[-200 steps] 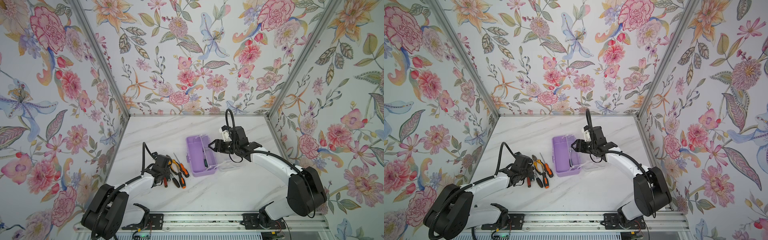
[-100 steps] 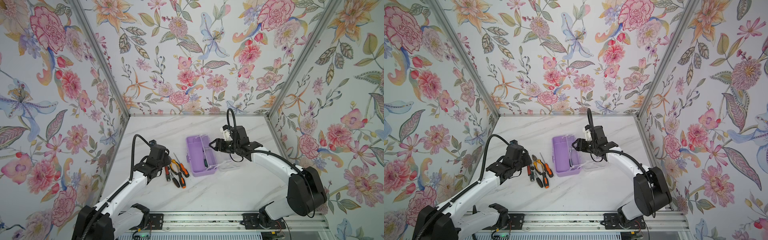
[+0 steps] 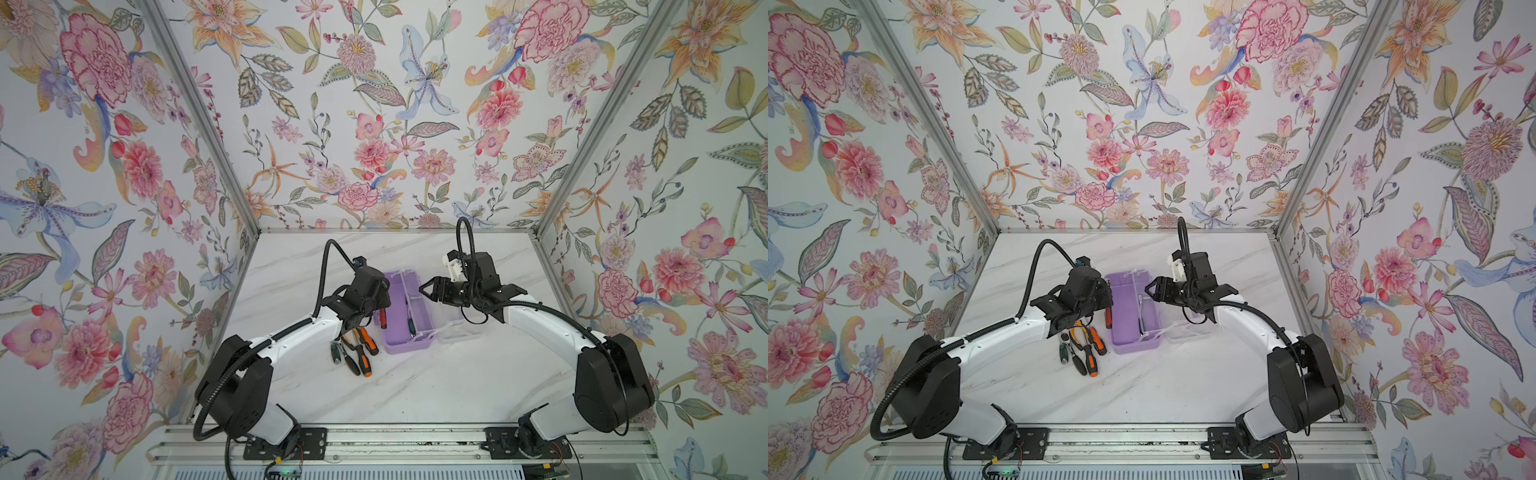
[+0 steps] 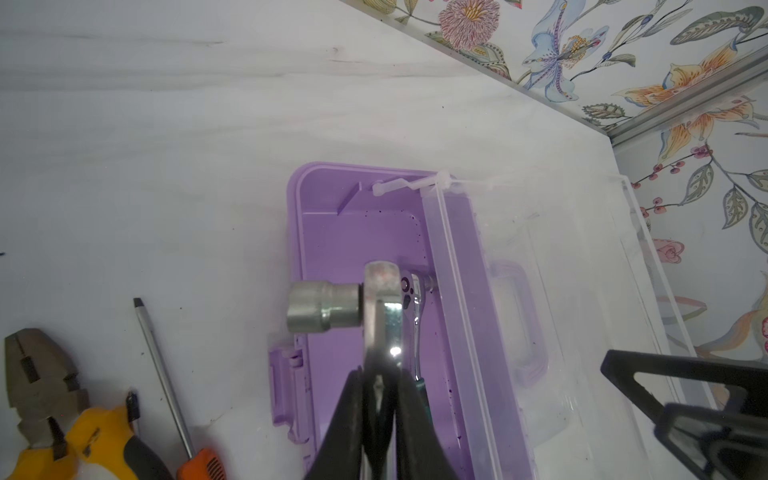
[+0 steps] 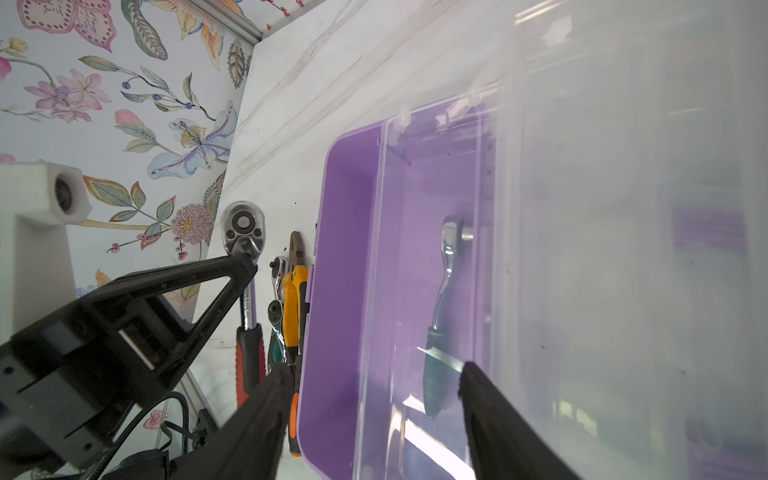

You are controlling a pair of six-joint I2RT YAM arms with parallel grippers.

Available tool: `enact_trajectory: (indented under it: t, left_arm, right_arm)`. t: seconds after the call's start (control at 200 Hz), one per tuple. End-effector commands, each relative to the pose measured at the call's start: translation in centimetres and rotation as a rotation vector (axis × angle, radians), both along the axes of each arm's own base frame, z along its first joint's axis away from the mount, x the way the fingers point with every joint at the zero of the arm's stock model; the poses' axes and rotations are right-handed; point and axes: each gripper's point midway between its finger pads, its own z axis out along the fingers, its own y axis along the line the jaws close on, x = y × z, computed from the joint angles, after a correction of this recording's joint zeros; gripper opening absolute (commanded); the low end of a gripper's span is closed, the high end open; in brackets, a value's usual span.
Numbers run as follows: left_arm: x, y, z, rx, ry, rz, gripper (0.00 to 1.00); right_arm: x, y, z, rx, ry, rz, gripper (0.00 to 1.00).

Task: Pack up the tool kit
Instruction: 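Carry the red-handled ratchet with the left gripper over the box, then lower the red-handled ratchet into the box and open the left gripper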

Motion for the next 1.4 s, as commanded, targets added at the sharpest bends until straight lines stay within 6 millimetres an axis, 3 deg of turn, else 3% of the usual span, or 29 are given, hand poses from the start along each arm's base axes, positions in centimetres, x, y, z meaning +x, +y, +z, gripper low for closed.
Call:
enact_trajectory:
  t: [0.0, 0.295, 0.611, 0.651, 0.766, 0.951, 1.026, 1.206, 1.361, 1.396]
  left_arm:
    - [2.3, -3.0, 1.6, -0.091, -0.054, -0.022, 0.00]
    - [4.3, -5.2, -3.3, -0.053, 0.029, -0.034, 0.00]
    - [4.5, -6.4, -6.5, -0.021, 0.110, -0.061, 0.00]
    - [4.5, -6.4, -6.6, -0.019, 0.114, -0.064, 0.09]
    - [4.5, -6.3, -6.3, -0.016, 0.107, -0.064, 0.26]
    - [4.6, -6.4, -5.2, -0.017, 0.086, -0.078, 0.30]
    - [4.7, -6.2, -3.7, -0.009, 0.059, -0.089, 0.29]
    - [3.8, -3.0, -0.6, 0.069, -0.008, -0.057, 0.29]
    - [0.9, 0.8, 0.1, 0.119, -0.065, -0.030, 0.29]
    - [0.0, 1.9, 1.0, 0.111, -0.095, -0.013, 0.30]
  right_arm:
    - [-0.4, -1.0, 0.6, 0.011, -0.010, -0.021, 0.66]
    - [-0.6, -2.8, 0.5, 0.012, -0.014, -0.052, 0.66]
    - [-0.6, -3.8, 0.3, 0.010, -0.014, -0.073, 0.67]
    - [-0.6, -3.8, 0.3, 0.010, -0.013, -0.074, 0.67]
    - [-0.5, -3.9, 0.2, 0.009, -0.013, -0.075, 0.67]
    - [-0.4, -3.8, 0.5, 0.016, -0.017, -0.077, 0.67]
    - [-0.5, -3.8, 0.7, 0.017, -0.023, -0.076, 0.67]
    - [-0.6, -3.5, 1.9, 0.024, -0.045, -0.068, 0.67]
    - [-0.9, -2.4, 3.3, 0.001, -0.093, -0.050, 0.66]
    - [-1.1, -1.9, 3.7, -0.007, -0.105, -0.040, 0.66]
